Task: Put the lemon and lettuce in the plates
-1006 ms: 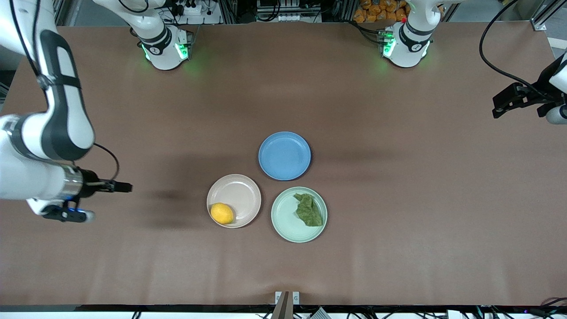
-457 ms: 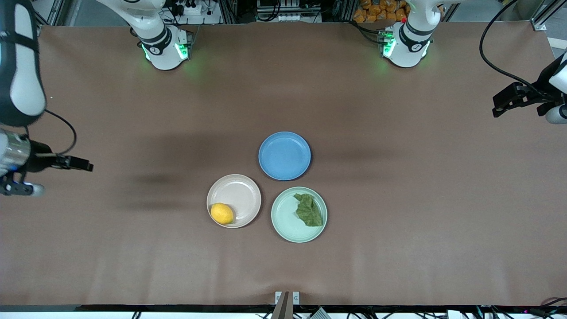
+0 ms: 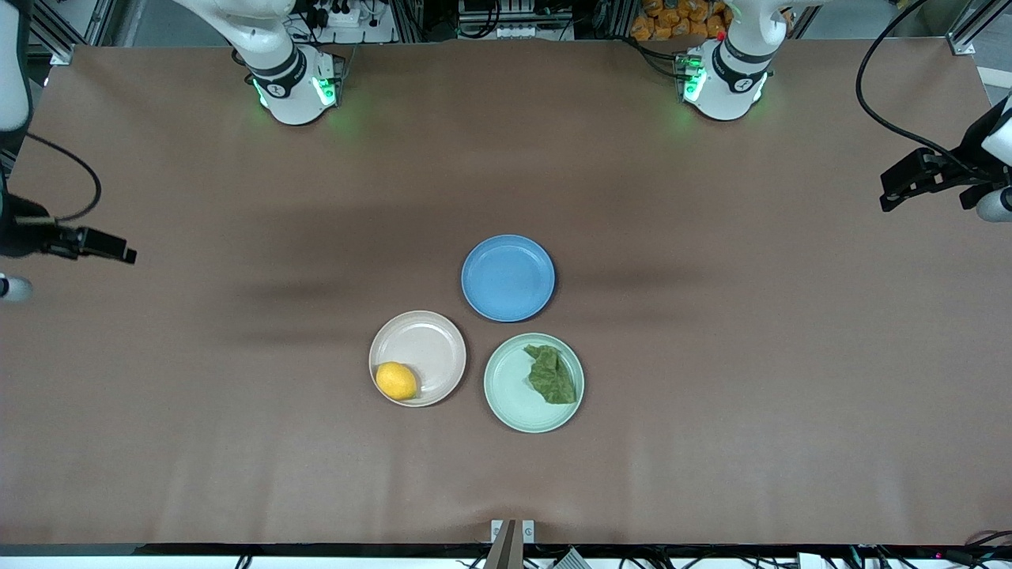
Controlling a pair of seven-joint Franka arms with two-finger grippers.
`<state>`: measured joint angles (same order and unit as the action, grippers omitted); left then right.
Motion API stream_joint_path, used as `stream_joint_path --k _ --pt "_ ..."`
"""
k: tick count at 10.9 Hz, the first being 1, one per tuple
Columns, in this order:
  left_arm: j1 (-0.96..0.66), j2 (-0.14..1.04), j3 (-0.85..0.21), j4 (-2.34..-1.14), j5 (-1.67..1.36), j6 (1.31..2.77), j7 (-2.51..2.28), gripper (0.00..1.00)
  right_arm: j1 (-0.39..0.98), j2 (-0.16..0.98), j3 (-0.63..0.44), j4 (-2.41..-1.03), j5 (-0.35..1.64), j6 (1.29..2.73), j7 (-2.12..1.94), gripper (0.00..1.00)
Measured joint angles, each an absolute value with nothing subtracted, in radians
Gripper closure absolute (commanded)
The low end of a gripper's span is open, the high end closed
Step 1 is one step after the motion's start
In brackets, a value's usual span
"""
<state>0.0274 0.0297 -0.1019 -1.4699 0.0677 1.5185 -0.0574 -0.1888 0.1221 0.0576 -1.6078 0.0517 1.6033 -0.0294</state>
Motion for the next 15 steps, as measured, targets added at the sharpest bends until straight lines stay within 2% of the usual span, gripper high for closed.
stream_joint_path --k 4,6,8,15 --pt "0.027 0.031 -0.103 -1.478 0.037 1.566 -0.057 0.00 -0.144 0.075 0.043 -1.548 0.050 1.482 -0.001 0.00" --pt "0.026 0.031 -0.104 -1.482 0.037 1.575 -0.057 0.00 -0.102 0.074 -0.022 -1.504 0.049 1.438 0.001 0.00" --pt "0.026 0.031 -0.104 -1.482 0.037 1.576 -0.057 0.00 -0.099 0.075 -0.052 -1.494 0.049 1.424 0.000 0.00" --pt "0.027 0.034 -0.101 -1.482 0.037 1.579 -0.057 0.00 -0.091 0.078 -0.054 -1.490 0.049 1.423 0.001 0.00"
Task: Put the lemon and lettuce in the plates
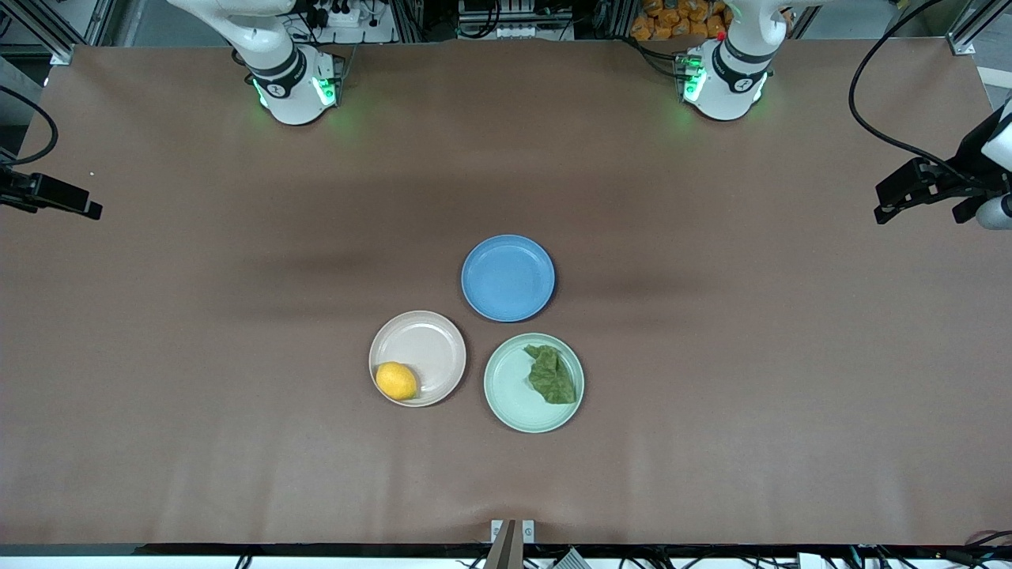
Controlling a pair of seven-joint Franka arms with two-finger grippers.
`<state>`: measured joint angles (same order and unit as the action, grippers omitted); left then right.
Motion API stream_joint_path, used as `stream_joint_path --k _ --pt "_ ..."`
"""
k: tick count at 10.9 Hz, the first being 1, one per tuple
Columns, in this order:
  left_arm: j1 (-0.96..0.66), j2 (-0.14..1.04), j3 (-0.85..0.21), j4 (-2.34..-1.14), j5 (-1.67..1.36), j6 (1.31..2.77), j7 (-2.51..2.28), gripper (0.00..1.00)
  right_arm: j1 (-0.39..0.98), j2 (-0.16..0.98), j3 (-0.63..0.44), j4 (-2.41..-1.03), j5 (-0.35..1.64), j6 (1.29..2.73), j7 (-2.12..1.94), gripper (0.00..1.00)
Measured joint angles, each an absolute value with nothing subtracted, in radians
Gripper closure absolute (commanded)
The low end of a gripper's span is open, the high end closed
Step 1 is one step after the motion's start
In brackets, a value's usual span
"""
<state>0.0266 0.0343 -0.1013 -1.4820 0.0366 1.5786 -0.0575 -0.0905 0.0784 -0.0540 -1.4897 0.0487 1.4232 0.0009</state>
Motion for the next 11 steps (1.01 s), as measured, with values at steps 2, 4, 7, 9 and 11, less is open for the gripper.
stream_joint_path --k 2,4,7,9,11 --pt "0.027 0.034 -0.101 -1.482 0.037 1.579 -0.057 0.00 -0.090 0.078 -0.054 -1.487 0.049 1.423 0.001 0.00" --pt "0.027 0.034 -0.101 -1.482 0.037 1.579 -0.057 0.00 -0.088 0.078 -0.054 -1.482 0.049 1.423 0.001 0.00" --pt "0.027 0.034 -0.101 -1.482 0.037 1.579 -0.057 0.00 -0.085 0.078 -0.054 -1.469 0.049 1.408 0.001 0.00" --pt "0.027 0.034 -0.100 -1.482 0.037 1.579 -0.057 0.00 -0.084 0.079 -0.053 -1.469 0.049 1.406 0.001 0.00" --pt "0.027 0.035 -0.100 -1.482 0.037 1.579 -0.057 0.00 -0.079 0.080 -0.053 -1.469 0.049 1.405 0.001 0.00"
